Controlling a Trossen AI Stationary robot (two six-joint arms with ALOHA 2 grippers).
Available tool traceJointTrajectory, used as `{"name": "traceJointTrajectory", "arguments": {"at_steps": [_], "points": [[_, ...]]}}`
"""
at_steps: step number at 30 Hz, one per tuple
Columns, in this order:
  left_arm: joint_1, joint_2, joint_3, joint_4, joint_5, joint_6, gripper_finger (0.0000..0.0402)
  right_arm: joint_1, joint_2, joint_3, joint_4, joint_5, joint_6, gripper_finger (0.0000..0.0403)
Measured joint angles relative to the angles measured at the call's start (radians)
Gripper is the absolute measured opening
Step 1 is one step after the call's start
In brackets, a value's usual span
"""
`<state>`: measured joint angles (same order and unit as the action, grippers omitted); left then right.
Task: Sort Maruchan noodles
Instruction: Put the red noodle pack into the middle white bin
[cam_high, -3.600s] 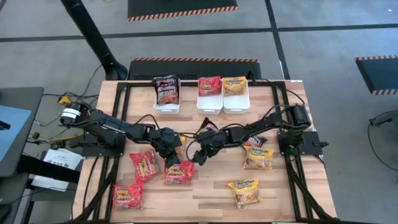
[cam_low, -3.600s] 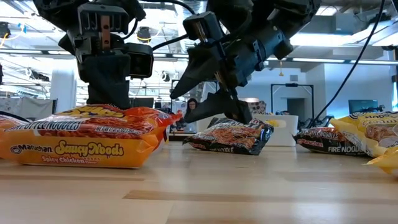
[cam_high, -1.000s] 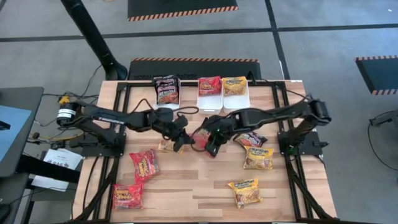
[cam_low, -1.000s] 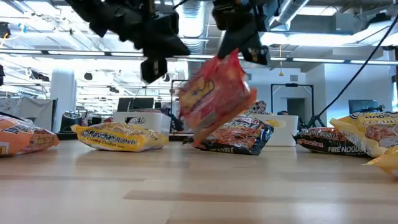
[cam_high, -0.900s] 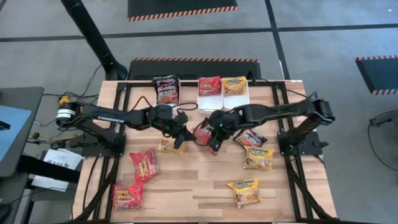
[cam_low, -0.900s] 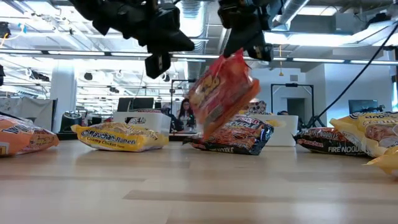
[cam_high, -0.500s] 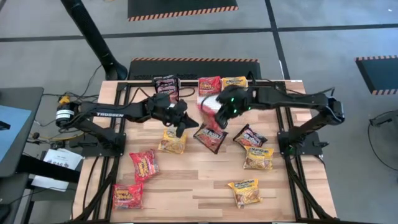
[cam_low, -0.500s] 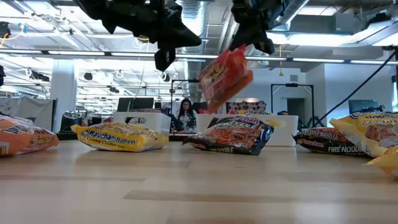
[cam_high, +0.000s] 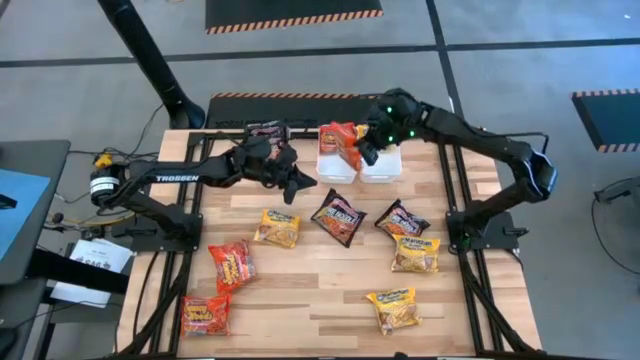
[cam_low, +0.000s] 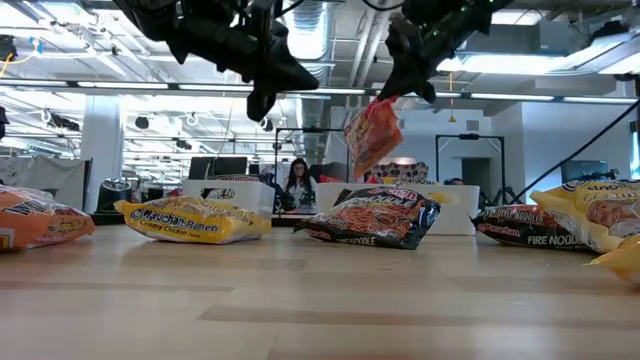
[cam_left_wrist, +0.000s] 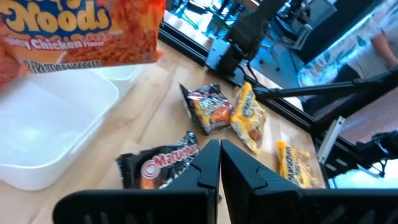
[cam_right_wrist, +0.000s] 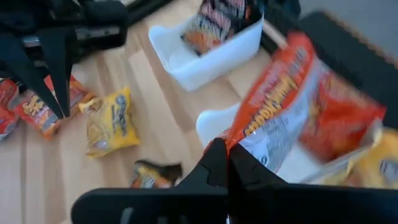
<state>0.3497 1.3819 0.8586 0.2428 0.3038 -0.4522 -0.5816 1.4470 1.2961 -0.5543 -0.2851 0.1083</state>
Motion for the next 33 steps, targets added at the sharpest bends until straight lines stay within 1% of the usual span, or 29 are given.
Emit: {"name": "traceJointTrajectory", "arguments": {"at_steps": [6, 11, 17, 25, 33], "points": [[0.042, 0.000, 0.000, 0.000, -0.004, -0.010, 0.0000, -0.067, 0.065, 0.001, 0.073, -0.099, -0.143, 0.0004], [0.048, 0.000, 0.000, 0.000, -0.004, -0.023, 0.0000, -0.091, 0.140, 0.001, 0.092, -0.138, -0.175, 0.0004], [0.048, 0.000, 0.000, -0.015, -0.003, -0.023, 0.0000, -0.089, 0.213, 0.007, 0.101, -0.139, -0.222, 0.0004], [0.048, 0.000, 0.000, -0.026, -0.004, 0.000, 0.0000, -0.089, 0.304, 0.087, 0.100, -0.136, -0.256, 0.0004], [0.048, 0.000, 0.000, -0.043, -0.004, 0.026, 0.0000, -0.095, 0.385, 0.141, 0.051, -0.075, -0.269, 0.0009]]}}
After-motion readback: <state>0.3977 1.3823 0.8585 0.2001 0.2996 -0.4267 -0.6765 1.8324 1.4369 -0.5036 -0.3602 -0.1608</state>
